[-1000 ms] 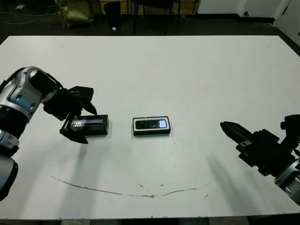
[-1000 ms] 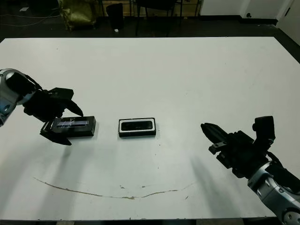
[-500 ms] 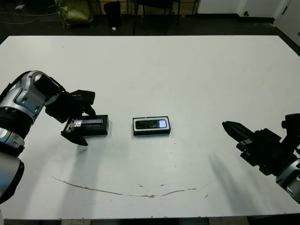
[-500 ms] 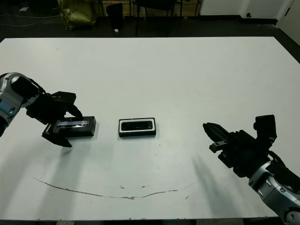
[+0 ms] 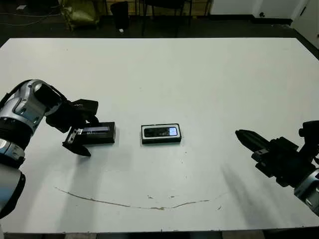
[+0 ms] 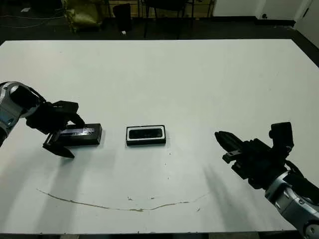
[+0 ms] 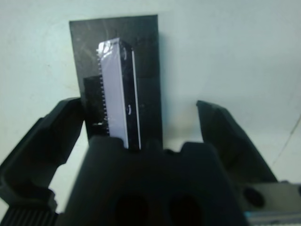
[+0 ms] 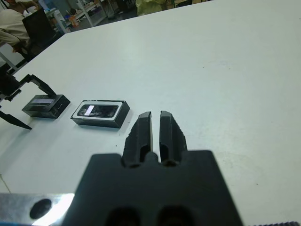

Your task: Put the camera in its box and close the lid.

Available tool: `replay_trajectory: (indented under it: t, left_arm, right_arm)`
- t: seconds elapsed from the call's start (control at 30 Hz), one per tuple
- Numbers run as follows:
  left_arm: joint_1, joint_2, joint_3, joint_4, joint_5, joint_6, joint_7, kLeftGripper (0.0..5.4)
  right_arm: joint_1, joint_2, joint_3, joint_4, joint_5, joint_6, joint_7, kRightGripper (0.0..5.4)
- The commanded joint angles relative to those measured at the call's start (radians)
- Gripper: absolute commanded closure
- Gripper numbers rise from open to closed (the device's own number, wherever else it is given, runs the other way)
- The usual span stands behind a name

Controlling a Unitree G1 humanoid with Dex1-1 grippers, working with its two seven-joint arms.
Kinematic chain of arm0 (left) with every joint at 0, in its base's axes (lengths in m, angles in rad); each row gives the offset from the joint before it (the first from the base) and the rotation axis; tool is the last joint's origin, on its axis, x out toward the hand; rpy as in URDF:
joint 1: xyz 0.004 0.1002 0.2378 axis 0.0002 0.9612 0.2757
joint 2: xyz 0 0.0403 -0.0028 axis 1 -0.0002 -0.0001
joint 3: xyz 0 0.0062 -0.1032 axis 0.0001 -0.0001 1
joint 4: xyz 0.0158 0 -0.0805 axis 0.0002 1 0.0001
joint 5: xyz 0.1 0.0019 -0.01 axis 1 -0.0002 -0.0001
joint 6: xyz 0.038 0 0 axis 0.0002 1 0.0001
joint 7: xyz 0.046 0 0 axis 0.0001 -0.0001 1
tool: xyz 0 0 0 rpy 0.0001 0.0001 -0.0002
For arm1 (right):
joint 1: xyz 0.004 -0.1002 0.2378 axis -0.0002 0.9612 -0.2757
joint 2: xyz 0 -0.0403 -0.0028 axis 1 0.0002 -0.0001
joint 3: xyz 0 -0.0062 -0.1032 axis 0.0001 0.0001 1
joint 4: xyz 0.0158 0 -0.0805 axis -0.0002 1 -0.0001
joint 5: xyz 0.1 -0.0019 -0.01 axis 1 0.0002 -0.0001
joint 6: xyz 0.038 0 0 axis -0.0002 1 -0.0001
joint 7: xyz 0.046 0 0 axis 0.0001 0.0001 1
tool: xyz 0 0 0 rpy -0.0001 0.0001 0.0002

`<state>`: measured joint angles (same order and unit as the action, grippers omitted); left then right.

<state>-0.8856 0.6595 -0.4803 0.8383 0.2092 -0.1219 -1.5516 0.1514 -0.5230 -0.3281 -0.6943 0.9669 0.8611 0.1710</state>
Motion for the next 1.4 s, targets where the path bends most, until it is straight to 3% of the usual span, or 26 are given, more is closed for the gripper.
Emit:
replay_trajectory:
  t: [0.03, 0.33, 0.53, 0.7, 1.07, 1.4]
  left_arm:
    - [0.033, 0.001, -0.009, 0.025, 0.036, 0.005, 0.021, 0.01]
    - [0.048, 0.012, -0.017, 0.059, 0.073, -0.027, 0.067, 0.01]
    - [0.029, -0.002, -0.001, 0.122, 0.066, 0.088, 0.047, 0.01]
    - [0.004, -0.028, -0.02, 0.173, 0.084, 0.247, 0.015, 0.8]
    - [0.005, -0.031, -0.051, 0.174, 0.114, 0.243, -0.002, 3.08]
    - [0.002, -0.021, -0.045, 0.146, 0.099, 0.273, -0.044, 3.18]
  right_arm:
    - [0.01, -0.008, 0.002, 0.005, -0.004, 0.009, -0.006, 5.4]
    - [0.023, -0.004, 0.008, 0.002, -0.026, -0.003, -0.003, 5.4]
    - [0.027, 0.005, 0.006, 0.005, -0.015, 0.005, -0.007, 5.4]
    - [0.029, 0.005, 0.004, 0.002, -0.009, 0.01, -0.017, 5.4]
    - [0.027, 0.006, 0.008, -0.002, 0.003, 0.01, -0.033, 5.4]
    - [0.02, 0.01, 0.018, 0.0, 0.005, 0.013, -0.047, 5.4]
